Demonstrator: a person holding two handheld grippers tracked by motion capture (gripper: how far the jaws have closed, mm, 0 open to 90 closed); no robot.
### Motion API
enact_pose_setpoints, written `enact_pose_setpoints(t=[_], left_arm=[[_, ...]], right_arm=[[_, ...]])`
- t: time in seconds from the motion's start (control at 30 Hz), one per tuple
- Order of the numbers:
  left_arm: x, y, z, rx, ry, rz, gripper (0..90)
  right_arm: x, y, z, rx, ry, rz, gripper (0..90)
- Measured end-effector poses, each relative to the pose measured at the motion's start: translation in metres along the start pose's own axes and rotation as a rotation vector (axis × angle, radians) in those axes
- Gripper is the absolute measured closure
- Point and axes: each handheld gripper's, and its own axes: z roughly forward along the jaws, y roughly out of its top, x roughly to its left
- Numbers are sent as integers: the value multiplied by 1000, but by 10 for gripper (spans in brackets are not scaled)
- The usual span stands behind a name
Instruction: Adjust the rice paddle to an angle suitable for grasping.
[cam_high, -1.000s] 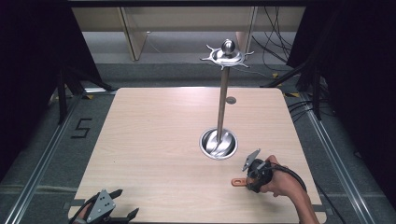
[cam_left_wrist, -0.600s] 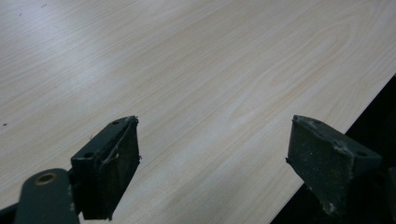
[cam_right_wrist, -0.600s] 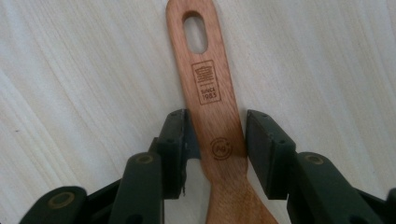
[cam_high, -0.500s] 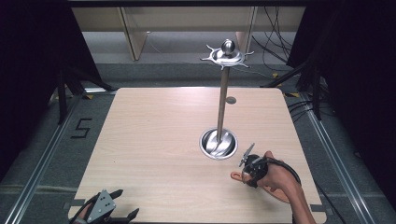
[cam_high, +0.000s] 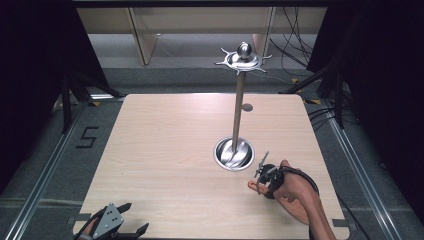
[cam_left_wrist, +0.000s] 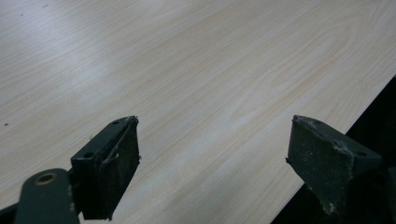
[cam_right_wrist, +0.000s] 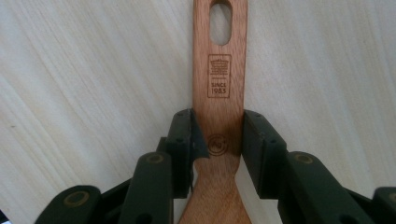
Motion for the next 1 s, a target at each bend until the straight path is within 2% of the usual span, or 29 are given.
enact_pose_setpoints(t=[0.03, 0.07, 0.13, 0.3, 0.33, 0.43, 0.47, 0.57, 0.6, 0.63, 0.77, 0.8, 0.87, 0.9, 1.0], left_arm=[[0, 0, 0, 0, 0, 0, 161], [0, 0, 0, 0, -3, -2, 161], [0, 0, 0, -2, 1, -3, 161], [0, 0, 0, 0, 1, 0, 161], [0, 0, 0, 0, 1, 0, 161], [0, 0, 0, 0, -4, 0, 161], [1, 0, -1, 12, 10, 13, 161], [1, 0, -1, 7, 8, 10, 161], [1, 0, -2, 8, 8, 10, 161], [1, 0, -2, 9, 9, 11, 161], [0, 0, -1, 0, 6, 2, 162], [1, 0, -2, 8, 8, 9, 161], [1, 0, -2, 11, 6, 9, 161], [1, 0, -2, 9, 5, 9, 162], [1, 1, -2, 1, 4, -1, 162]], right_arm=[[1, 0, 0, 5, -14, 3, 663], [-1, 0, 1, 6, -27, -27, 663], [1, 0, 0, 13, -33, -14, 664], [4, 1, 0, 40, -69, -18, 669], [3, 1, 0, 37, -72, -38, 669], [3, 1, 0, 34, -83, -41, 669], [1, 0, 0, 25, -91, -51, 669], [1, -3, 0, 24, -94, -29, 669], [-1, -5, 0, 0, -85, -41, 669], [0, -6, -1, 1, -88, -11, 670], [-3, -11, -5, -14, -96, 12, 670], [-4, -15, -9, -44, -88, 30, 670], [-6, -16, -10, -59, -84, 22, 670], [-7, -21, -14, -112, -103, 61, 670], [-11, -28, -23, -173, -89, 77, 670]])
